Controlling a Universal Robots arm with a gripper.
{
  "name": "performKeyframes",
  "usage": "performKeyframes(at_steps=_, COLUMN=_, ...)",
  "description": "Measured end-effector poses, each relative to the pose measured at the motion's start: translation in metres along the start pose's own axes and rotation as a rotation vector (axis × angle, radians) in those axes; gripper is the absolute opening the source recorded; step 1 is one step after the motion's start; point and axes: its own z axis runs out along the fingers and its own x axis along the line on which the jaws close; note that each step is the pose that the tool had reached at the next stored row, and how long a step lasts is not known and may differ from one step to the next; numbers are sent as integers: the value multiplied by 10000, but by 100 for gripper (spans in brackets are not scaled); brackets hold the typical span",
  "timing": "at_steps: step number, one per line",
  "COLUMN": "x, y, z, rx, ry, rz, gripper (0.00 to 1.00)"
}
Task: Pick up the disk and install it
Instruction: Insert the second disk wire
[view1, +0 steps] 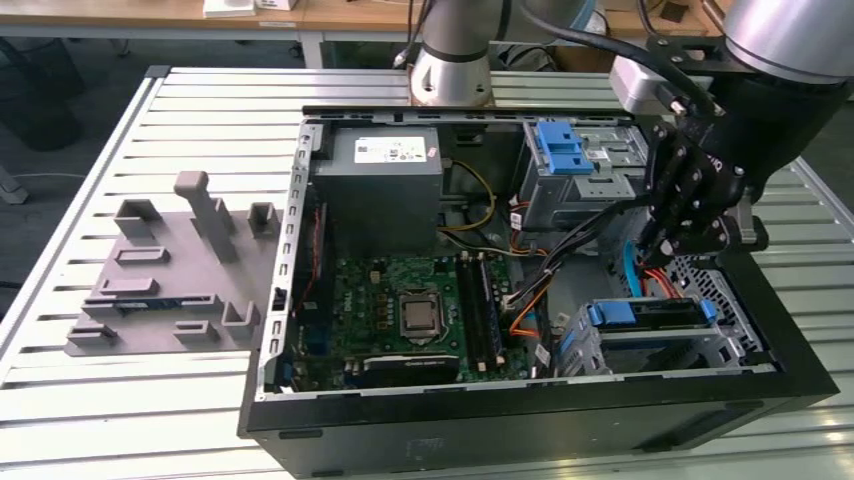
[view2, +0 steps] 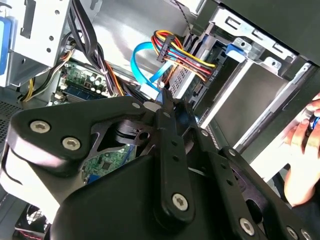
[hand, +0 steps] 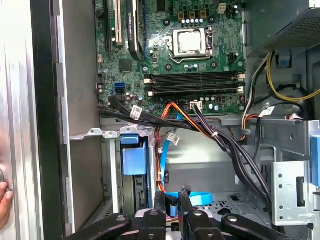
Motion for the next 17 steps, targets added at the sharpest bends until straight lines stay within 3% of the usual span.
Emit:
performKeyframes(at_steps=5, x=0, y=0, z=11, rx=0, ry=-1, rz=0, gripper=25)
performKeyframes(at_steps=7, x=0, y=0, z=16, rx=0, ry=-3, rz=0, gripper=17)
performKeyframes(at_steps=17, x=20, y=-2, z=74, rx=37, ry=-54, rz=1, gripper=16)
